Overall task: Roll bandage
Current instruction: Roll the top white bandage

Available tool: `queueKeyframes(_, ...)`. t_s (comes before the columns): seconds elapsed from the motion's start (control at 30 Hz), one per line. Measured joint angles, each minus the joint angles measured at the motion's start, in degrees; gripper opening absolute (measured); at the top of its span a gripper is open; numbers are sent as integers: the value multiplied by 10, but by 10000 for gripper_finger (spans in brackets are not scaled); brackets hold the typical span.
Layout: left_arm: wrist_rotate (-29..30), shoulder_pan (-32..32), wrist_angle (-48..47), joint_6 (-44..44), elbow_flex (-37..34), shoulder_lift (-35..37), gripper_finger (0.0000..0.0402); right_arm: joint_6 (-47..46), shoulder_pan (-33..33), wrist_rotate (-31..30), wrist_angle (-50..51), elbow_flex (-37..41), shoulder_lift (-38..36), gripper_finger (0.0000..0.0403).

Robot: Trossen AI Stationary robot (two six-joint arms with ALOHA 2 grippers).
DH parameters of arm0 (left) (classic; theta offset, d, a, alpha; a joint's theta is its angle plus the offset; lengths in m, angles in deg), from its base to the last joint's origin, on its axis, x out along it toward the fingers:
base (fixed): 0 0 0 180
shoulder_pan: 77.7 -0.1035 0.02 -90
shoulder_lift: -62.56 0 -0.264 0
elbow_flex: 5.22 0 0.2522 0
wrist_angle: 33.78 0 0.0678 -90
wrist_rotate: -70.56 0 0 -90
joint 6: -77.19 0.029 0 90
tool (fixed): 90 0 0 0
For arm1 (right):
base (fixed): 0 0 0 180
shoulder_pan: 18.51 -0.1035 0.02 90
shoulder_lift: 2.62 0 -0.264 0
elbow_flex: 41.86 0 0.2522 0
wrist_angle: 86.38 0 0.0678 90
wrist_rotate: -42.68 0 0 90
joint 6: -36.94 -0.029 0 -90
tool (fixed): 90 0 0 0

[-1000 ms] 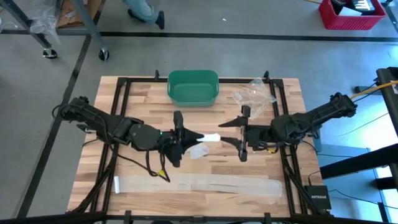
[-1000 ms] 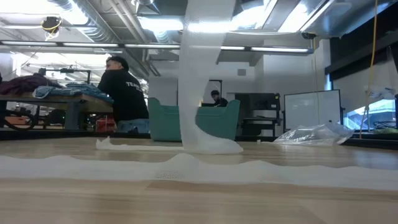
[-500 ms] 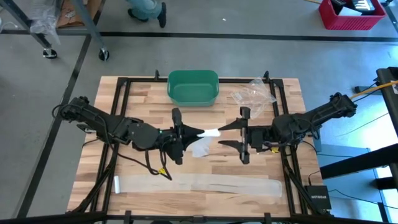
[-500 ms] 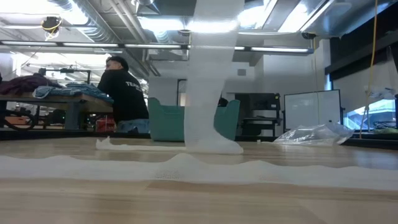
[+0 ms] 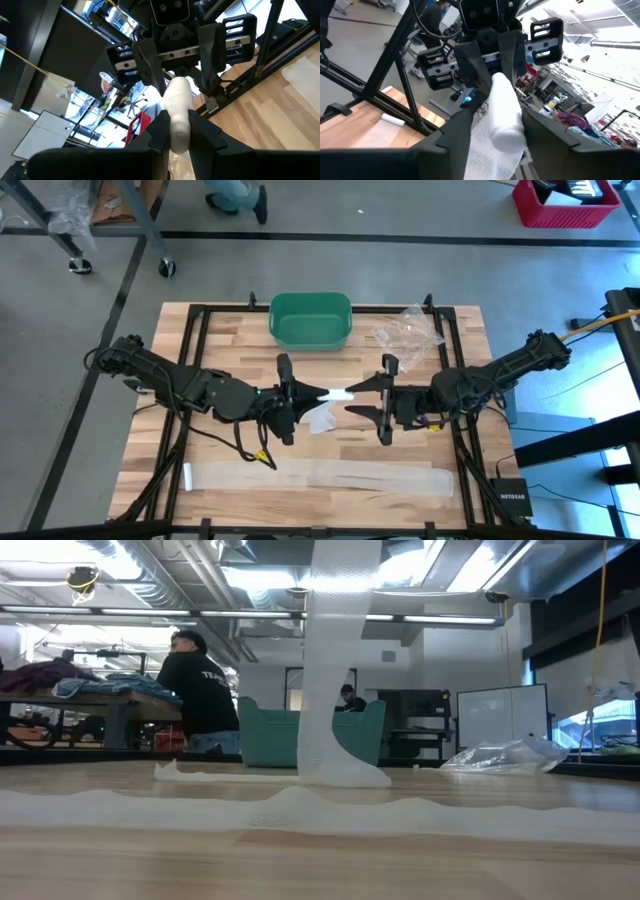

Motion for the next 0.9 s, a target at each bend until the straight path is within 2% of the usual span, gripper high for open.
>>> queueKeyframes(0.43,-2,0,-1,0,0,0,43,57,0,-31,1,0,0,52)
queueKeyframes(0.77,-12,0,-3,-14,0,0,43,76,0,-31,-2,0,0,40)
queueKeyframes(0.9,-13,0,-3,-65,0,0,66,123,0,-33,-2,0,0,41)
